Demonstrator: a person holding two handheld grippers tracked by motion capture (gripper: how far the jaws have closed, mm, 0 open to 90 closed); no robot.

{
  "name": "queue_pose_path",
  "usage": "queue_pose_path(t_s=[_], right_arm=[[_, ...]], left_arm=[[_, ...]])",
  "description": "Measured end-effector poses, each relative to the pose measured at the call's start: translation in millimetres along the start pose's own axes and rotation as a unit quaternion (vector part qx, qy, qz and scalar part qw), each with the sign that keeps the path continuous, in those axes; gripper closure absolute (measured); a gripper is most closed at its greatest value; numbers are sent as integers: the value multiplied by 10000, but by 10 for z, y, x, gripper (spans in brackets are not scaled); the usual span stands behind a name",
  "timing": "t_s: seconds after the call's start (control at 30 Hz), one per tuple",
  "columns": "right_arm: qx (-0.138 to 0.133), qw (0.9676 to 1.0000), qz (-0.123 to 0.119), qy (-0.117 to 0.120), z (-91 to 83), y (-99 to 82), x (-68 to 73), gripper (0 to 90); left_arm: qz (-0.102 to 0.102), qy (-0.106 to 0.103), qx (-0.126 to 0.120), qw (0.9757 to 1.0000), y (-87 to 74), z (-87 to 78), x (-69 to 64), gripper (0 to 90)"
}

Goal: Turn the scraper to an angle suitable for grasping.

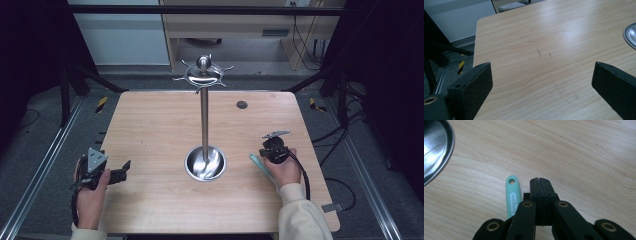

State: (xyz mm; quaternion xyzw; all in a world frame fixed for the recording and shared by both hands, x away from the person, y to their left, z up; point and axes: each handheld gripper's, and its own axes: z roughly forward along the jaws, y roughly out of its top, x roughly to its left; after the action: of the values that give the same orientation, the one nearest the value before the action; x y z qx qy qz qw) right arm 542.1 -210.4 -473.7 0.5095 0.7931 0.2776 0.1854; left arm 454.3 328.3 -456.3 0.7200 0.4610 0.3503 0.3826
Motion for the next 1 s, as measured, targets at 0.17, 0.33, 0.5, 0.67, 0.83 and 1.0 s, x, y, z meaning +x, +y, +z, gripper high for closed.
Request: queue_pose_path(t_s=[0.17, 0.33, 0.5, 0.67, 0.83, 1.0], right_arm=[[128, 9998, -111, 75, 32, -2, 50, 900], [222, 9995, -195, 92, 50, -4, 88, 900], [307, 9988, -292, 241, 64, -13, 110, 900], [380, 9968, -533, 451, 41, -28, 210, 900], [473, 9940, -742, 644, 16, -41, 308, 900], [553, 9917, -859, 777, -4, -50, 372, 900]], left_arm=[[26, -24, 28, 10000, -1, 12, -5, 31], [41, -34, 34, 10000, 1, 18, -17, 31], [42, -27, 42, 10000, 0, 16, -16, 31], [65, -45, 57, 10000, -1, 20, -22, 31], [94, -53, 69, 9999, -1, 25, -29, 31], [118, -28, 79, 9999, 0, 18, -36, 31]])
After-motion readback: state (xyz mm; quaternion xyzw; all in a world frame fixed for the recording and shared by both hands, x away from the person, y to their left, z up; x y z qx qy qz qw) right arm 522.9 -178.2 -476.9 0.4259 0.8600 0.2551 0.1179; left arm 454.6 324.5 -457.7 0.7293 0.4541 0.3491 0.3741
